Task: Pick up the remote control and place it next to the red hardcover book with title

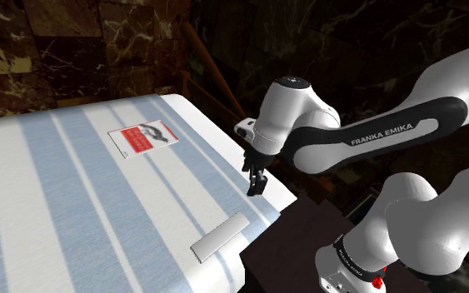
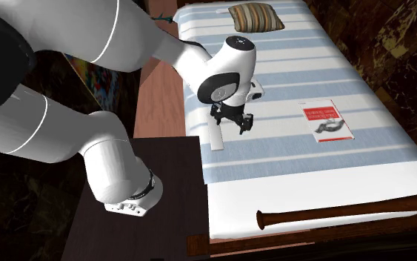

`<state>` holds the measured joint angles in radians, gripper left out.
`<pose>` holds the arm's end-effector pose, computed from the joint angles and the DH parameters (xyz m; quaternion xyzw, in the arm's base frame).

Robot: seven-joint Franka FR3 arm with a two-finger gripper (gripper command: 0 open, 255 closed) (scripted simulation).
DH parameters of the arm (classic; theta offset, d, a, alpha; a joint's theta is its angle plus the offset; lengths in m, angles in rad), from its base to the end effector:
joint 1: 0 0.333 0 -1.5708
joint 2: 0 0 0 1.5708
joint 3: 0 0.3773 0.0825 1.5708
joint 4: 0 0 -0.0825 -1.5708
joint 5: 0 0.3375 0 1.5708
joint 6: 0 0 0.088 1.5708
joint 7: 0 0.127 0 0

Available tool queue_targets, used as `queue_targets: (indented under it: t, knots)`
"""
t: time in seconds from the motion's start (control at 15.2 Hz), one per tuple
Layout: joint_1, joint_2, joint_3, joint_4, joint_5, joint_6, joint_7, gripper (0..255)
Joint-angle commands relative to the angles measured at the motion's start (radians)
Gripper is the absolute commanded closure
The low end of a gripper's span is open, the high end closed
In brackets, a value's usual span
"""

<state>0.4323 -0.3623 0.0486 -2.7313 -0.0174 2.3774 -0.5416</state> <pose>0.2902 0.1511 0.4046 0.8697 0.4933 0.0035 0.0148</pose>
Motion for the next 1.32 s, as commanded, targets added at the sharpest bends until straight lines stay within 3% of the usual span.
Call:
queue_targets:
  t: [0.0,0.59,1.25]
  knots:
    - [0.031,0.065,0.015,-0.012,0.005,0.079,-0.032,0]
    - [0.138,0.349,0.093,-0.031,-0.018,0.385,-0.146,0]
    - [0.152,0.517,0.068,-0.013,-0.122,0.533,-0.082,0]
